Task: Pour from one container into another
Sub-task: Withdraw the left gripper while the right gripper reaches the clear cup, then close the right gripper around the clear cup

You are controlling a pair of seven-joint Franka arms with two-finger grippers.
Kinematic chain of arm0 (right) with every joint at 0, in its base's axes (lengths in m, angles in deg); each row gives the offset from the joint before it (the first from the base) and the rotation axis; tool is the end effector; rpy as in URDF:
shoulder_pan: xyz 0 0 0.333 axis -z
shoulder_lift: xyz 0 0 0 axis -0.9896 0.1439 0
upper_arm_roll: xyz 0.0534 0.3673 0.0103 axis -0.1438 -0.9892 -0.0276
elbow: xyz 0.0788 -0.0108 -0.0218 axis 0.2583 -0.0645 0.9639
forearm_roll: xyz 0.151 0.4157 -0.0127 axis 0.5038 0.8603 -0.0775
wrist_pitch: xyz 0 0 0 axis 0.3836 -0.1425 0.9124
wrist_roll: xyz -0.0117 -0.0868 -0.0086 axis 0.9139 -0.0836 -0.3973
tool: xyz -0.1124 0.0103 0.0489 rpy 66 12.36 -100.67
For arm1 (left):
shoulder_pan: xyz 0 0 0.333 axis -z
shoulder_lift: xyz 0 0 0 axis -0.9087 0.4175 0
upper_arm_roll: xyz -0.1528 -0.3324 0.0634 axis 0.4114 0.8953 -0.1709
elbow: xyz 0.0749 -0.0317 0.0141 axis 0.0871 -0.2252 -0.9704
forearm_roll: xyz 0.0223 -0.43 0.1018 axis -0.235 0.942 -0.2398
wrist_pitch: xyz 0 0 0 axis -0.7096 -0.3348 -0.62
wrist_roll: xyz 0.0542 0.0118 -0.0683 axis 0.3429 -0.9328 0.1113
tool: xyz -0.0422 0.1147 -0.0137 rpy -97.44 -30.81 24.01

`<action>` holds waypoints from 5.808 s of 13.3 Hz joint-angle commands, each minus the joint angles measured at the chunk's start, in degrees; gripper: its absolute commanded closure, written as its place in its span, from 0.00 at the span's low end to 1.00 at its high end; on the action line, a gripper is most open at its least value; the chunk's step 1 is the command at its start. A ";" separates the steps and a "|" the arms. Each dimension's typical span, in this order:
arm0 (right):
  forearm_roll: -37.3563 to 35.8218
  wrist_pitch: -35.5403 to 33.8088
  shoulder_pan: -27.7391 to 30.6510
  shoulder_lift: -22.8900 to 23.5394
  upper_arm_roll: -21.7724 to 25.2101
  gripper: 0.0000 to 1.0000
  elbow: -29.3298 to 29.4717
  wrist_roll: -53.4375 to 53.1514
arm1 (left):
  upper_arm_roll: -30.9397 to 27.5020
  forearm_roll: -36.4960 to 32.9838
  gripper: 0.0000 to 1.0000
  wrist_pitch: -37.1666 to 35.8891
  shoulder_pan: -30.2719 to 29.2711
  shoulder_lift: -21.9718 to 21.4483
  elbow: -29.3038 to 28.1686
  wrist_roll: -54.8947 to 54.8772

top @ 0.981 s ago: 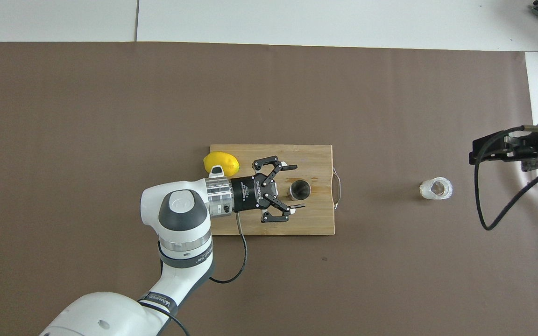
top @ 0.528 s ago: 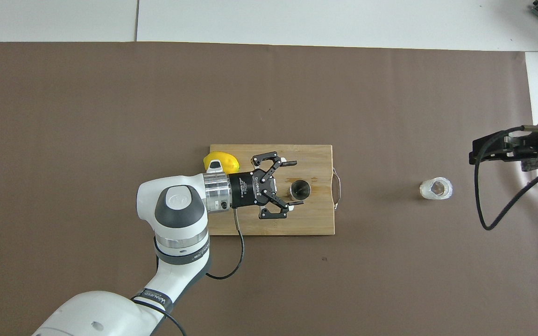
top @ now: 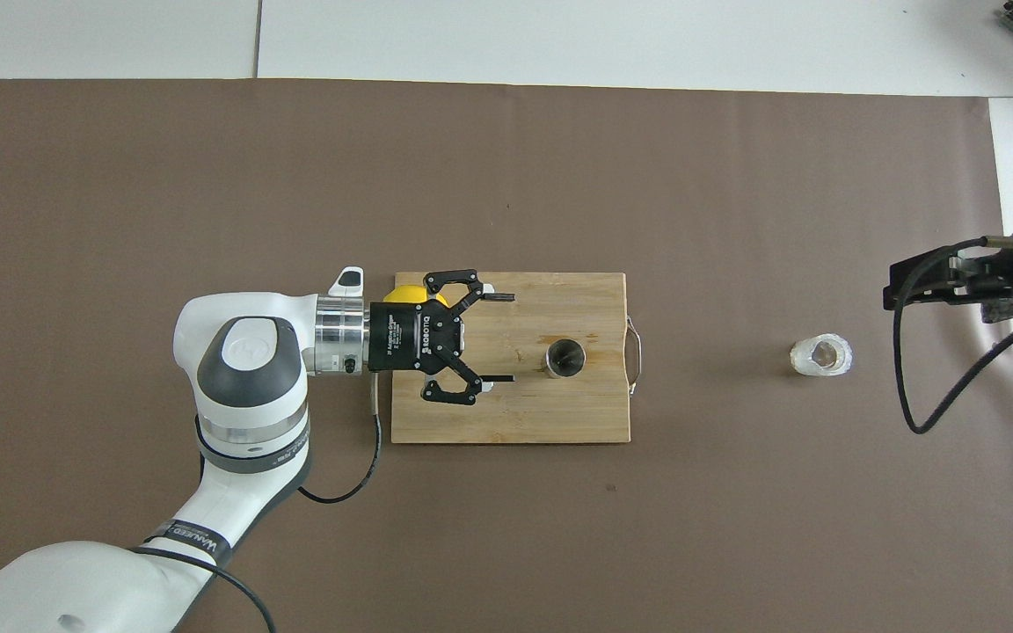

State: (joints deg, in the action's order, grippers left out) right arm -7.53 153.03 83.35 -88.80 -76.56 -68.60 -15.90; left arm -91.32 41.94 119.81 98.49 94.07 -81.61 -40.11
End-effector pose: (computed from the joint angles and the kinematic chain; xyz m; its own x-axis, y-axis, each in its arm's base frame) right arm 0.5969 0.0063 0.6513 0.9880 -0.1426 -0.0601 -0.1438 -0.9895 -0.0160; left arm 0.5562 -0.3196 0.3508 0.1260 0.2225 -0.9668 0.9891 -0.1032 0.1051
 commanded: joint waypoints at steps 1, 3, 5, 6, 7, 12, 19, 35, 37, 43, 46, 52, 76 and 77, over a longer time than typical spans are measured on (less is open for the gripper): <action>0.23 0.34 0.66 -1.11 -0.63 0.00 -1.17 -0.94 | -0.12 -8.51 0.00 -4.34 -4.76 -2.66 -0.33 0.05; 0.23 0.43 1.97 -1.03 -0.45 0.00 -1.17 -0.85 | -0.12 -14.32 0.00 -6.10 -7.68 -3.01 1.69 0.05; 0.32 0.51 2.51 -1.03 -0.54 0.00 -1.17 3.16 | -1.35 -21.43 0.00 -7.68 -8.74 -3.10 4.14 0.05; 0.23 0.51 2.33 -1.11 -0.54 0.00 -1.25 7.20 | -2.83 -25.64 0.00 -9.34 -8.83 -2.84 6.51 0.05; 0.23 0.78 2.42 -1.11 -0.54 0.00 -1.60 9.67 | -4.24 -28.65 0.00 -10.75 -8.74 -2.58 8.36 0.05; 0.32 12.00 2.68 -5.93 -0.54 0.00 -13.35 27.85 | -5.13 -47.62 0.00 -13.58 -9.62 -2.49 17.24 -1.88; 6.37 26.33 5.23 -6.13 -0.45 0.00 -25.06 58.42 | -6.27 -65.13 0.00 -14.46 -9.97 -2.93 22.96 -23.91; 27.65 35.85 14.81 9.17 -0.45 0.00 -31.13 124.91 | -7.16 -84.38 0.00 -19.11 -9.18 -13.73 29.04 -45.31; 27.65 33.84 15.16 8.91 -0.45 0.00 -31.66 125.19 | -7.07 -84.57 0.00 -19.03 -9.09 -14.09 28.86 -45.22; 27.65 31.71 15.60 8.99 -0.37 0.00 -31.66 128.42 | 9.53 -86.41 0.00 -18.42 -25.43 -14.35 27.72 -42.95; 27.65 32.59 18.15 11.80 -0.45 0.00 -31.49 132.03 | 9.63 -89.31 0.00 -17.80 -25.35 -15.31 25.79 -36.80; 29.76 31.11 19.56 14.97 -0.54 0.00 -31.49 133.97 | 9.81 -92.66 0.00 -15.34 -29.03 -17.16 21.83 -37.22; 36.00 30.05 17.89 9.97 -6.33 1.00 -30.35 125.29 | 10.95 -92.66 0.00 -22.63 -28.52 -19.36 24.11 -37.48; 36.00 30.13 16.24 8.83 -6.60 1.00 -30.35 123.27 | 10.95 -92.66 0.00 -22.63 -28.52 -19.36 24.11 -37.40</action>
State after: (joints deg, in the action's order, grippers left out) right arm 27.12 183.74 101.06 -77.22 -82.01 -98.76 110.96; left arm -80.21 -49.52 97.74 69.66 75.40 -57.18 -77.64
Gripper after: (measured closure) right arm 0.493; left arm 0.000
